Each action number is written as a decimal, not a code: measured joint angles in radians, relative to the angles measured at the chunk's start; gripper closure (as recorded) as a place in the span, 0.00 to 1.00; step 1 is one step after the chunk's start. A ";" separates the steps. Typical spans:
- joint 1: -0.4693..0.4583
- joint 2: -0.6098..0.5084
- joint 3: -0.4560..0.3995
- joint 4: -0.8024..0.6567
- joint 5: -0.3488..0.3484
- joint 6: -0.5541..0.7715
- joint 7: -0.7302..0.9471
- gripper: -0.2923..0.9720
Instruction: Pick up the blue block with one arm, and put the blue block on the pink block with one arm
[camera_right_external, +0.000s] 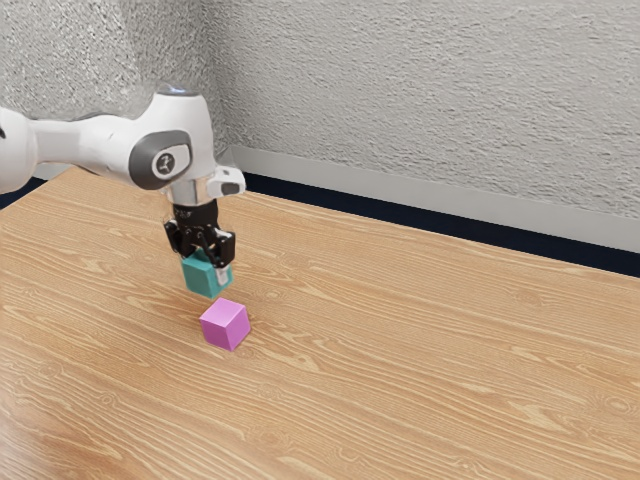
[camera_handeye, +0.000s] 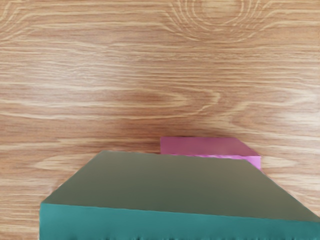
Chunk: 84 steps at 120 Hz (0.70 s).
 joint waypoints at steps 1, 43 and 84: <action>0.000 -0.001 -0.001 -0.004 0.000 0.001 -0.003 0.52; -0.001 0.000 -0.003 -0.050 0.013 0.021 -0.092 0.38; -0.001 -0.044 -0.018 -0.033 0.018 0.015 -0.133 0.26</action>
